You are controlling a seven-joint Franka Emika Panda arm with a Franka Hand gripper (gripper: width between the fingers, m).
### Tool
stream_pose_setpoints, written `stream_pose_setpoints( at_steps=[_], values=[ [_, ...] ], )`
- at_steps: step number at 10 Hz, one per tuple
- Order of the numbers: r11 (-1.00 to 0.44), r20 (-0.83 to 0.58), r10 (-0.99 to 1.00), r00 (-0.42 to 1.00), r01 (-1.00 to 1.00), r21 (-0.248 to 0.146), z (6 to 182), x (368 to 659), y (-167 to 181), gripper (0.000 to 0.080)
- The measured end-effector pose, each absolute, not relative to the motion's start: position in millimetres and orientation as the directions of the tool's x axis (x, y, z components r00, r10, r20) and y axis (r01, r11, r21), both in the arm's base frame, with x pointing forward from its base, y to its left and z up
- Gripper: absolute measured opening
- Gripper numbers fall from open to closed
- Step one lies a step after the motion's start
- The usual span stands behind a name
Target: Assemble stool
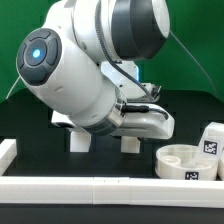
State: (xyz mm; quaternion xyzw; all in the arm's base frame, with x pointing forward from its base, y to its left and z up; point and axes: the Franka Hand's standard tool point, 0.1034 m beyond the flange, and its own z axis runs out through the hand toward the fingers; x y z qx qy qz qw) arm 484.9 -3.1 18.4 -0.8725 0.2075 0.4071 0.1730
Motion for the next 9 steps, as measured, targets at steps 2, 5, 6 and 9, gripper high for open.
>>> stream_pose_setpoints(
  at_steps=[2, 5, 6, 9],
  values=[
    [-0.854, -0.782, -0.221, 0.582, -0.504, -0.133, 18.4, 485.0, -3.2, 0.0333],
    [-0.854, -0.781, -0.214, 0.587, -0.501, -0.143, 27.6, 491.3, -2.8, 0.0333],
    [-0.855, -0.779, -0.202, 0.593, -0.495, -0.155, 42.8, 498.2, -1.3, 0.0333],
    [-0.862, -0.761, -0.187, 0.621, -0.475, -0.176, 90.2, 518.0, 9.7, 0.0334]
  ],
)
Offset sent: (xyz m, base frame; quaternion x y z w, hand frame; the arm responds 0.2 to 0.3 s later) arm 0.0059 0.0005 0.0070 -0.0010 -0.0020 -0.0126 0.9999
